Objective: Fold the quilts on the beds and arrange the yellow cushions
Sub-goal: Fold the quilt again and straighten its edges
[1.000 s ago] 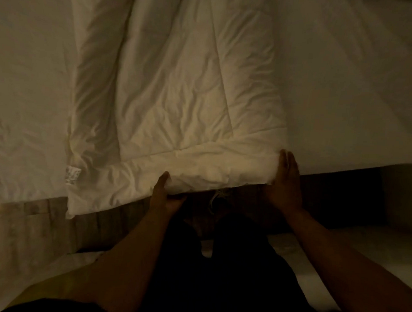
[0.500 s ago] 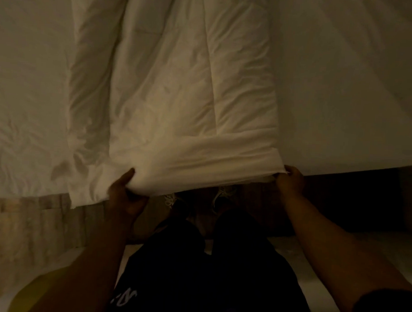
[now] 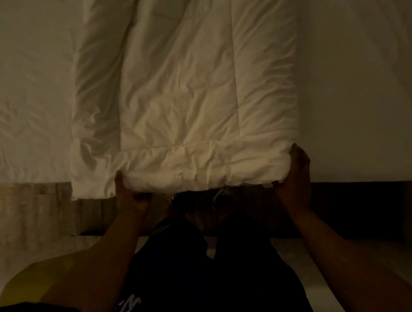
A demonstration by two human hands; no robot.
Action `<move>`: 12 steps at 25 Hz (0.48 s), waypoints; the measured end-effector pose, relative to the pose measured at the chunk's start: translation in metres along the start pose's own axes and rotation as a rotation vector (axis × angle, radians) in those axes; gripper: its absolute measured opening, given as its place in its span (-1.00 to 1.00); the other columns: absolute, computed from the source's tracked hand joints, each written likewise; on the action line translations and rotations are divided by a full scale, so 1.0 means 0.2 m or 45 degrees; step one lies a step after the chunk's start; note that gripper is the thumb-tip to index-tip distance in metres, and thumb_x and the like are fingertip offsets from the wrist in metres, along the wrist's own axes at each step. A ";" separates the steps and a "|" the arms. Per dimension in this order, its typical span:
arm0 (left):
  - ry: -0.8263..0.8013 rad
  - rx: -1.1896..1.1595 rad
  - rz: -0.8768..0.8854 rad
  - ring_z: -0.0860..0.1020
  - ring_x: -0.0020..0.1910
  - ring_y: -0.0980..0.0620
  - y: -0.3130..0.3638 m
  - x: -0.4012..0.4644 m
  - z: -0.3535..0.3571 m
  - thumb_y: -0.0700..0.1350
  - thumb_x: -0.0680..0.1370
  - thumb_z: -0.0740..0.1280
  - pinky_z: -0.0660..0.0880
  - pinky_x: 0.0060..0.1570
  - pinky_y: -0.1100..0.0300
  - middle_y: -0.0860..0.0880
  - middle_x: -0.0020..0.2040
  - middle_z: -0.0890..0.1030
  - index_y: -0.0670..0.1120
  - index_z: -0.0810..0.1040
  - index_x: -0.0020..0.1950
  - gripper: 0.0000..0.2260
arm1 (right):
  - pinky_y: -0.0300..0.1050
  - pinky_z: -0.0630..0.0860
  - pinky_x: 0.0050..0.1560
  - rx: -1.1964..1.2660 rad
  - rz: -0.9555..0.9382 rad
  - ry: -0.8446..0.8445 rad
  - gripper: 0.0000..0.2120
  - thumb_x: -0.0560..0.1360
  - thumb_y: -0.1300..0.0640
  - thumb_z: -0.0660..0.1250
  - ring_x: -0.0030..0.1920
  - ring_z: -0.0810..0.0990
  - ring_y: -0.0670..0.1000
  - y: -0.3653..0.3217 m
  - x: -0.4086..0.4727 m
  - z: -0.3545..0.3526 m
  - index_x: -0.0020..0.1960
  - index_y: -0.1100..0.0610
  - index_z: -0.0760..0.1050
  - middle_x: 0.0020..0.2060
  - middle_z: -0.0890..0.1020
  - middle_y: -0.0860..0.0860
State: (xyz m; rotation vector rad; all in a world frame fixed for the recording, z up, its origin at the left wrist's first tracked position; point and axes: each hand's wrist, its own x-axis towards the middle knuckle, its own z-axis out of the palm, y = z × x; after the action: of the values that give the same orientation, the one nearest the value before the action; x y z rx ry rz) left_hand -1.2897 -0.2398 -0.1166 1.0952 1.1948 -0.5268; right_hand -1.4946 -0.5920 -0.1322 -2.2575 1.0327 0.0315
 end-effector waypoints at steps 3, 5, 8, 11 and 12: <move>-0.010 -0.049 0.070 0.55 0.24 -0.11 0.14 0.03 -0.06 0.30 0.38 0.43 0.57 0.07 -0.10 -0.07 0.32 0.55 0.07 0.47 0.38 -0.37 | -0.25 0.47 0.08 -0.115 0.006 0.049 -0.42 0.47 0.12 0.42 0.15 0.47 -0.07 -0.02 0.02 -0.09 0.43 -0.07 0.33 0.22 0.40 0.00; -0.039 -0.136 0.024 0.61 0.15 0.06 0.20 0.05 -0.11 0.20 0.46 0.44 0.61 0.04 0.05 -0.09 0.24 0.57 0.06 0.53 0.23 -0.59 | -0.19 0.52 0.03 -0.218 -0.015 0.018 -0.54 0.53 0.11 0.37 0.05 0.50 -0.11 0.02 -0.02 -0.16 0.40 -0.04 0.38 0.06 0.42 -0.06; 0.045 -0.109 0.047 0.55 0.28 -0.02 0.30 0.11 -0.24 0.14 0.46 0.46 0.54 0.19 0.00 -0.08 0.29 0.56 0.08 0.55 0.21 -0.63 | 0.00 0.42 0.06 -0.413 -0.179 -0.159 -0.28 0.45 0.41 0.30 0.04 0.41 0.17 0.14 -0.07 -0.23 0.52 -0.02 0.25 0.06 0.36 0.13; 0.030 -0.056 0.102 0.54 0.28 -0.10 0.37 0.15 -0.38 -0.05 0.57 0.35 0.56 0.18 -0.09 -0.06 0.30 0.58 -0.01 0.51 0.34 -0.67 | 0.10 0.46 0.08 -0.455 -0.039 -0.244 -0.25 0.38 0.43 0.33 0.11 0.43 0.23 0.15 -0.04 -0.20 0.51 0.06 0.26 0.13 0.42 0.21; -0.013 -0.028 0.087 0.55 0.27 -0.10 0.39 0.14 -0.40 -0.09 0.58 0.35 0.58 0.15 -0.08 -0.06 0.30 0.58 -0.01 0.50 0.37 -0.65 | 0.14 0.47 0.11 -0.484 -0.027 -0.248 -0.30 0.38 0.40 0.35 0.14 0.44 0.24 0.15 -0.01 -0.16 0.47 0.10 0.29 0.16 0.44 0.22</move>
State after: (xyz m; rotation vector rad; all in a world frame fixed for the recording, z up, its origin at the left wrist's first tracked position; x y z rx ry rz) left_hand -1.2546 -0.1303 -0.1107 1.1099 1.1477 -0.4649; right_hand -1.5243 -0.6233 -0.1220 -2.5397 0.9607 0.4650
